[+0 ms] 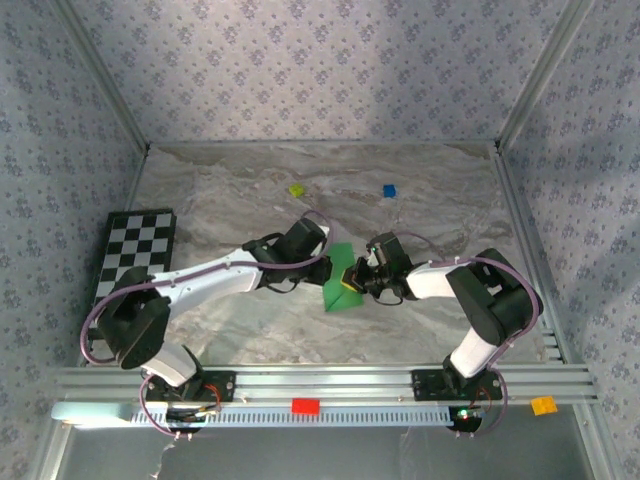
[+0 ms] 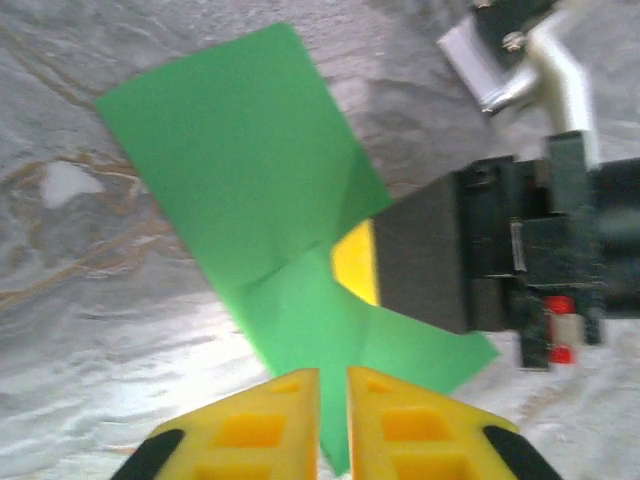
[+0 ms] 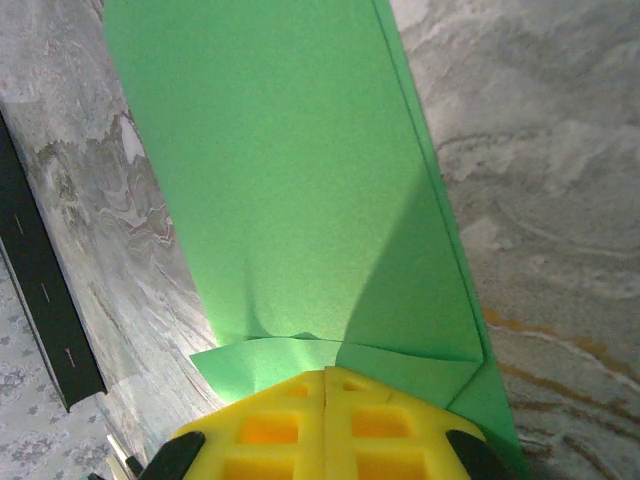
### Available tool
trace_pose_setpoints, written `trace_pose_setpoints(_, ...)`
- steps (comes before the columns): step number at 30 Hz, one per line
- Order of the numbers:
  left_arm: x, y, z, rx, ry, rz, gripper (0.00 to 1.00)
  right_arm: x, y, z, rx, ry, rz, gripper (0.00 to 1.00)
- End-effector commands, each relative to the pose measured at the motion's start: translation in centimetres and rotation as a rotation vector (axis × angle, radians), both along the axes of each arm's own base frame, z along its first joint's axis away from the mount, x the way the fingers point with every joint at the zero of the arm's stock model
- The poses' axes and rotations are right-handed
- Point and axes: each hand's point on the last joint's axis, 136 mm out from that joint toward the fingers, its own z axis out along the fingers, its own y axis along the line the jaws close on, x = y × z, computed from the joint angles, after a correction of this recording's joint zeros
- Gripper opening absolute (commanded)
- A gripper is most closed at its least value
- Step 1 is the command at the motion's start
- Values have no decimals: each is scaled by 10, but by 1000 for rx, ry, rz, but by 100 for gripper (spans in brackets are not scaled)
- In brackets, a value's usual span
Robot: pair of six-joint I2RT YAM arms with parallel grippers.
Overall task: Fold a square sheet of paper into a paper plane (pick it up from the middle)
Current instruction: Fold the triangle a second time at the center of the table.
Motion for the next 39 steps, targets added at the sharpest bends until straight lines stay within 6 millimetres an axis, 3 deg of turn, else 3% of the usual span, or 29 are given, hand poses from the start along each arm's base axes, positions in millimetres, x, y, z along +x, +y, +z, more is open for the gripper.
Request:
trace_pose_setpoints(1, -23, -22, 0, -144, 131, -65, 8, -16, -26, -33, -128, 91, -53, 0)
trace_pose_setpoints(9, -38, -36, -37, -163, 291, -83, 4, -15, -25, -33, -128, 92, -54, 0)
trace_pose_setpoints(25, -39, -40, -77, -112, 363, -79, 3, -18, -27, -35, -124, 97, -58, 0)
trace_pose_setpoints(33, -38, -39, -85, -117, 358, -67, 4, -19, -27, -36, -126, 99, -59, 0)
trace_pose_setpoints(39, -34, -41, -78, -142, 324, -68, 5, -19, -28, -37, -128, 102, -61, 0)
